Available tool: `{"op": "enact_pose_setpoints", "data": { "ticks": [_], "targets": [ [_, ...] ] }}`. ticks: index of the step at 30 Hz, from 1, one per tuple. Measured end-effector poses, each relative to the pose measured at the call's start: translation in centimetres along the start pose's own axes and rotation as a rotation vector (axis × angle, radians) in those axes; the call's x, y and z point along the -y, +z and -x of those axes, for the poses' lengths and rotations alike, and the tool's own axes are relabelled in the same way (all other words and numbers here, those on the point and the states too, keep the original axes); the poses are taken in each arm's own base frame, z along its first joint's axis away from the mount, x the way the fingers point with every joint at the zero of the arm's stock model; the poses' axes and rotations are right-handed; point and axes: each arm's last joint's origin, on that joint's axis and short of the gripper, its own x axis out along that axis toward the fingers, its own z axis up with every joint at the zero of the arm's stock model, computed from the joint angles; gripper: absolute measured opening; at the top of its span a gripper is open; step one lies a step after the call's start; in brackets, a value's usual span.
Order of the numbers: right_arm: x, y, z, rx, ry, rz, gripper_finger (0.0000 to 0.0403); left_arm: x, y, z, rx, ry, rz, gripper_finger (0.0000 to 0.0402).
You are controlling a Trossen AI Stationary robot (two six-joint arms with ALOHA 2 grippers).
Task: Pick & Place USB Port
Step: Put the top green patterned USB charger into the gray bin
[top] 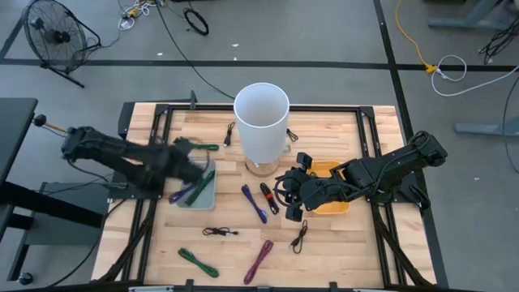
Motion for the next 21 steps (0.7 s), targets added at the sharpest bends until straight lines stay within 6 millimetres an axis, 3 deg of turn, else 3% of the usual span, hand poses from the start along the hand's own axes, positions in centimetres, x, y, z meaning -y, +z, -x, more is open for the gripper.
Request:
{"op": "enact_pose_setpoints", "data": {
  "ticks": [6, 12, 21],
  "targets": [
    [0.0, 0.0, 0.0, -0.004, -0.001, -0.001, 0.0146, -1.4, 4.2, -3.2, -0.093, -0.156, -0.028, 0.0048],
    [0.0, -0.1, 0.0, -0.007, 0.001, 0.001, 0.0146, -3.5, 7.0, -5.9, -0.098, -0.362, 0.004, 0.0048],
    [0.0, -0.1, 0.0, -0.006, -0.001, 0.004, 0.0146, -4.2, 5.4, -11.4, -0.192, -0.442, -0.021, 0.0052]
  ]
}}
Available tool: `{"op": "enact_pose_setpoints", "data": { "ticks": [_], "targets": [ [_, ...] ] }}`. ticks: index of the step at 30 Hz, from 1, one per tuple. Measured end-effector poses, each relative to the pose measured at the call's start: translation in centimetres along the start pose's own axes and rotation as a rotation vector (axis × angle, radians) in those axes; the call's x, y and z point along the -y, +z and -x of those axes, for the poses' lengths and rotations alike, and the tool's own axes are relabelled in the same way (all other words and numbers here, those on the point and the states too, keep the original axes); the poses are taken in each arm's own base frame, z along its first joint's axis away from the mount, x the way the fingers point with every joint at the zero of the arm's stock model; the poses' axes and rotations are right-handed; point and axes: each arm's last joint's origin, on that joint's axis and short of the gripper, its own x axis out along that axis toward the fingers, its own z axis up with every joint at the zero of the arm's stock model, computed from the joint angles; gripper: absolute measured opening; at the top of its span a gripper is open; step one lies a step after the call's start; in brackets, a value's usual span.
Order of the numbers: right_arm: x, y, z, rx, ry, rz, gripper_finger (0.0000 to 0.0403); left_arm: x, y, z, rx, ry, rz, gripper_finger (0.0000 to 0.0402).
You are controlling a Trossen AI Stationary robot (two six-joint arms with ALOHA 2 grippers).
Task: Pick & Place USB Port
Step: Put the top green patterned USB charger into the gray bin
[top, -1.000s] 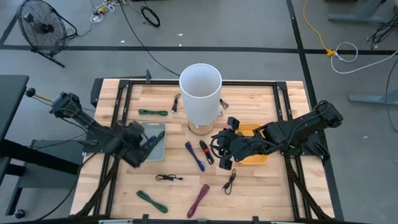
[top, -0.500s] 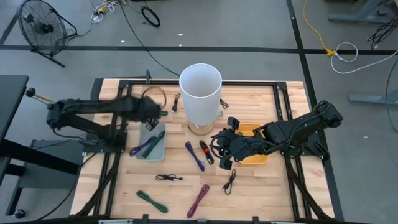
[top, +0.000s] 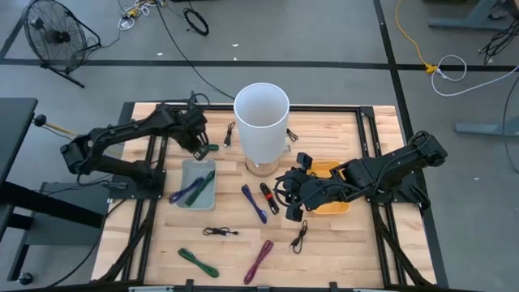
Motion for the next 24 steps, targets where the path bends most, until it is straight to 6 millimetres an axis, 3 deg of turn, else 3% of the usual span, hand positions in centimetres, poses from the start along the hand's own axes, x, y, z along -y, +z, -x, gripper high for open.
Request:
{"op": "enact_pose_setpoints", "data": {
  "ticks": [13, 17, 24],
  "targets": [
    [-0.2, -0.6, -0.7, -0.004, -0.004, 0.009, 0.0146, -0.1, 1.4, -1.1, 0.074, 0.005, 0.092, 0.0181],
    [-0.3, -1.4, -1.3, -0.026, -0.009, 0.022, 0.0146, 0.2, 1.9, -2.9, 0.010, -0.008, 0.094, 0.0192],
    [-0.4, -1.0, -1.3, 0.006, 0.000, 0.004, 0.0146, 0.3, 2.7, -6.2, -0.074, 0.013, 0.070, 0.0192]
  ]
}}
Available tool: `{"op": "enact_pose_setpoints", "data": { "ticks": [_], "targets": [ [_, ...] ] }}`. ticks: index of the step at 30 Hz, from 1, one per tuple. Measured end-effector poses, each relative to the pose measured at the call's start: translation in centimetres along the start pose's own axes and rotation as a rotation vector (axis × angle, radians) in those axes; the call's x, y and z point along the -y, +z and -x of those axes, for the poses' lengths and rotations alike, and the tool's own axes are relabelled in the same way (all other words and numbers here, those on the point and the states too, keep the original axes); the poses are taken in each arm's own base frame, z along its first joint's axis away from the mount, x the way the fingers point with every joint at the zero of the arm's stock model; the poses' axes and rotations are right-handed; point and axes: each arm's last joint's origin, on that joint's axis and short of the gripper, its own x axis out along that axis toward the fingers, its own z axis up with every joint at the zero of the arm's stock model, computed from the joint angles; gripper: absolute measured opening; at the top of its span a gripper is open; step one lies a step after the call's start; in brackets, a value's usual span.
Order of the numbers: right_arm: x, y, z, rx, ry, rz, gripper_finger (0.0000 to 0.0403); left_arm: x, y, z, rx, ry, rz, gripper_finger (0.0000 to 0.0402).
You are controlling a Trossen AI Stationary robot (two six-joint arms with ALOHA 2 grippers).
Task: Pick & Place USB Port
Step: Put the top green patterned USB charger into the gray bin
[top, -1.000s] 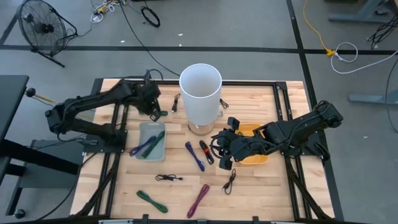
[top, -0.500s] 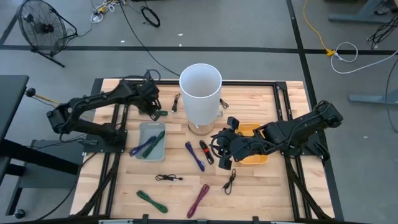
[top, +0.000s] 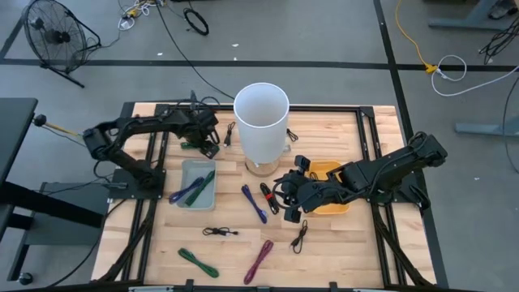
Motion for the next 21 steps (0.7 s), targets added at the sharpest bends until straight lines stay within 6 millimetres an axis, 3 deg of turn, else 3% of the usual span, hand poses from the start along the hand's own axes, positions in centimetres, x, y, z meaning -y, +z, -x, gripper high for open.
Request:
{"op": "enact_pose_setpoints", "data": {
  "ticks": [6, 14, 16, 21],
  "targets": [
    [0.0, 0.1, 0.0, 0.006, 0.005, 0.001, 0.0146, 0.1, 0.3, -1.9, -0.057, 0.020, -0.021, 0.0193],
    [0.0, 0.1, 0.0, 0.007, 0.005, 0.000, 0.0146, 0.3, 0.7, -2.6, -0.048, 0.002, -0.020, 0.0178],
    [0.0, 0.1, 0.0, 0.008, 0.004, 0.001, 0.0146, 0.3, 0.7, -2.6, -0.047, 0.002, -0.019, 0.0148],
    [0.0, 0.1, 0.0, 0.008, 0.003, 0.005, 0.0146, 0.4, 0.7, -2.5, -0.057, -0.015, -0.018, 0.0020]
  ]
}}
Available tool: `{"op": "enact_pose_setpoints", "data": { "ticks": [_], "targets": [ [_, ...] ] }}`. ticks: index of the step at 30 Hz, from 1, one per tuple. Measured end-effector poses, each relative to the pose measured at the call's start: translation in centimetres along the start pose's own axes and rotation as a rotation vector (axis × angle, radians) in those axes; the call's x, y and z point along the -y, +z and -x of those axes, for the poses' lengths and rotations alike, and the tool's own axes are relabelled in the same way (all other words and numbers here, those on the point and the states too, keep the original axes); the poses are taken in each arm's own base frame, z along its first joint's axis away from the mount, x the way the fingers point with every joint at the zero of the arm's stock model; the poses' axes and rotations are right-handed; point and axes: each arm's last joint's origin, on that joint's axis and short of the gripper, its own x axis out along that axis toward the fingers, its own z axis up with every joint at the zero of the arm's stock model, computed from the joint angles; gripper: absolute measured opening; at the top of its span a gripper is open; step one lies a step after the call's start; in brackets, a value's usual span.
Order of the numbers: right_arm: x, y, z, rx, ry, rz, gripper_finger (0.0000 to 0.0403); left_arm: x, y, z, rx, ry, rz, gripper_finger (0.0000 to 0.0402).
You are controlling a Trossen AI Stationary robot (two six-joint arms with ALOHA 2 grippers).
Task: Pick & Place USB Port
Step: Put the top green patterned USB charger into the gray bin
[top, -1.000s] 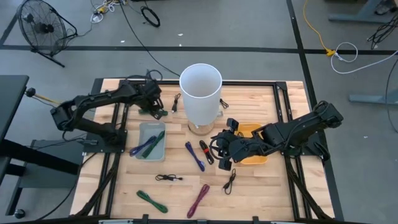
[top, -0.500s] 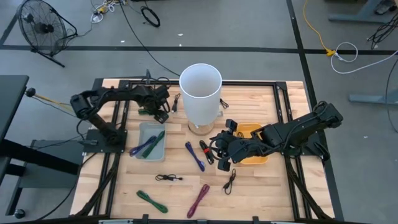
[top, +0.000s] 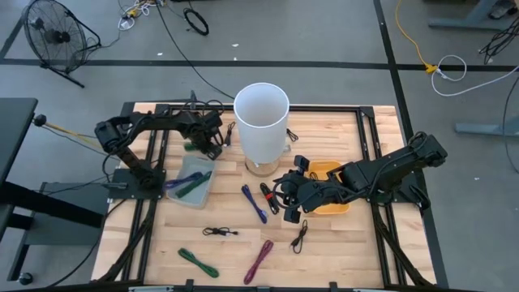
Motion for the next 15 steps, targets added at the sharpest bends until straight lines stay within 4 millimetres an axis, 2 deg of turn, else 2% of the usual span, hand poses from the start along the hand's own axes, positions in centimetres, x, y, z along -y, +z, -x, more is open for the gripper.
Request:
{"op": "enact_pose_setpoints", "data": {
  "ticks": [4, 12, 15],
  "targets": [
    [0.0, 0.0, 0.0, 0.001, -0.001, 0.018, 0.0146, 0.3, 0.5, 0.6, -0.013, -0.023, 0.000, 0.0006],
    [0.0, 0.0, 0.0, 0.001, -0.001, 0.018, 0.0146, 0.7, 2.5, 3.0, 0.034, -0.027, 0.014, 0.0002],
    [0.0, 0.0, 0.0, 0.001, -0.001, 0.018, 0.0146, 1.1, 2.4, 3.4, 0.020, -0.032, -0.036, 0.0003]
  ]
}}
